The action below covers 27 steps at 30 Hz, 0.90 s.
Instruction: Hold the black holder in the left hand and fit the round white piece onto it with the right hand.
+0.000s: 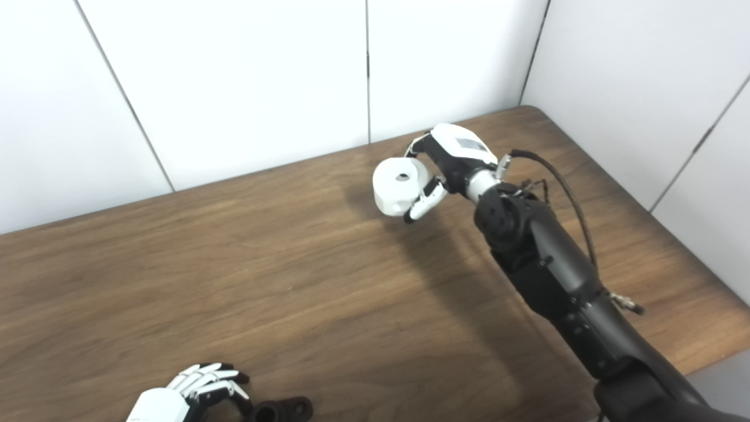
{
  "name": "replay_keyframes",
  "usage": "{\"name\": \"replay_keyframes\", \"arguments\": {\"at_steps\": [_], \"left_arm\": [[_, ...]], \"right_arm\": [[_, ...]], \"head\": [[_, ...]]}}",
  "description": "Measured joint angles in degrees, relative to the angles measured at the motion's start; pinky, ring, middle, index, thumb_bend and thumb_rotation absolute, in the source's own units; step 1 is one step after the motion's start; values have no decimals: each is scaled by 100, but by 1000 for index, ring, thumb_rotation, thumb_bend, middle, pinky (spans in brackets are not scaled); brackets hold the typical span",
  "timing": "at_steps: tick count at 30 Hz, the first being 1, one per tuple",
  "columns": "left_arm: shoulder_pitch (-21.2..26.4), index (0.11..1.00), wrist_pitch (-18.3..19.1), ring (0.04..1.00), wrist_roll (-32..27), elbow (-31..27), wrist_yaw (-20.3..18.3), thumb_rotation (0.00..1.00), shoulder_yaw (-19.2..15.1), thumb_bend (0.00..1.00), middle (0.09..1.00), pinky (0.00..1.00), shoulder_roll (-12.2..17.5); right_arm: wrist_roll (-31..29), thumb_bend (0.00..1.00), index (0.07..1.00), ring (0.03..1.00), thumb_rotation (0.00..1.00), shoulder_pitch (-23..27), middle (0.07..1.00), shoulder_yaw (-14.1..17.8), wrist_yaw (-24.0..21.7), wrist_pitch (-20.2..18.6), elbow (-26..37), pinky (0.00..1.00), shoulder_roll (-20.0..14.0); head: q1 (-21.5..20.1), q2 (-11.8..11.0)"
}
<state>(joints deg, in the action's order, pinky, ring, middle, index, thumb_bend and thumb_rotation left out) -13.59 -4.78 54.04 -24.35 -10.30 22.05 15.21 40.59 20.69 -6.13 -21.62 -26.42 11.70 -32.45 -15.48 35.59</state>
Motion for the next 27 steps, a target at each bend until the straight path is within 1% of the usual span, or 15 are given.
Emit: {"name": "replay_keyframes", "arguments": {"at_steps": [1,2,4,6,7,9,10,11,13,15,17,19,22,24,27], "left_arm": [[1,486,25,802,19,-22,-40,54,5,522,736,850,-9],[0,487,53,803,39,-43,-73,54,6,522,738,850,-23],[1,487,131,806,81,-89,-142,55,22,522,741,854,-53],[-2,488,176,812,166,-121,-183,56,41,522,746,859,-88],[-2,488,224,815,214,-148,-213,57,60,521,749,860,-111],[0,488,317,817,305,-204,-314,57,94,521,752,857,-159],[7,488,344,819,345,-209,-334,56,116,521,754,860,-182],[5,488,352,822,383,-210,-336,56,132,521,756,864,-204],[2,489,378,830,429,-204,-335,55,170,520,762,879,-252],[3,489,399,839,463,-196,-335,55,209,520,766,892,-309],[10,489,439,846,508,-171,-333,55,243,519,770,902,-381],[23,489,460,849,532,-143,-327,55,270,518,773,910,-422],[67,489,464,849,568,-90,-310,56,293,518,774,912,-426],[101,489,472,851,602,-41,-293,56,299,517,775,915,-432],[182,489,468,847,607,12,-291,55,320,518,772,910,-444]], "right_arm": [[56,523,485,937,146,-49,831,18,-166,-9,198,888,-6],[97,523,485,933,146,-84,828,19,-275,-11,322,882,-6],[159,524,485,928,147,-163,824,36,-505,-16,559,874,-8],[170,525,485,923,146,-232,822,89,-713,-20,794,873,-7],[172,525,485,919,146,-264,821,125,-820,-21,934,870,-6],[185,525,485,916,144,-324,822,217,-1008,-21,1161,864,6],[196,525,484,918,143,-354,823,294,-1142,-25,1271,860,32],[212,524,484,923,142,-385,826,378,-1262,-28,1388,863,76],[294,524,484,933,142,-435,830,555,-1555,-33,1687,873,298],[374,524,484,931,143,-511,826,621,-1830,-32,1908,870,514],[471,524,484,925,144,-619,823,620,-2099,-35,2103,868,640],[554,524,484,922,146,-736,822,622,-2330,-38,2292,873,673],[657,525,483,907,147,-880,810,725,-2585,-39,2597,908,695],[722,525,483,913,146,-951,812,810,-2721,-38,2740,926,798],[796,524,483,923,146,-1066,819,910,-2929,-39,2912,885,1071]], "head": [[114,70],[115,71],[438,237],[580,299],[729,386],[730,387],[974,474],[976,475],[1169,501],[1231,510],[1284,536],[1328,572],[1337,589],[1311,668],[1258,747]]}}
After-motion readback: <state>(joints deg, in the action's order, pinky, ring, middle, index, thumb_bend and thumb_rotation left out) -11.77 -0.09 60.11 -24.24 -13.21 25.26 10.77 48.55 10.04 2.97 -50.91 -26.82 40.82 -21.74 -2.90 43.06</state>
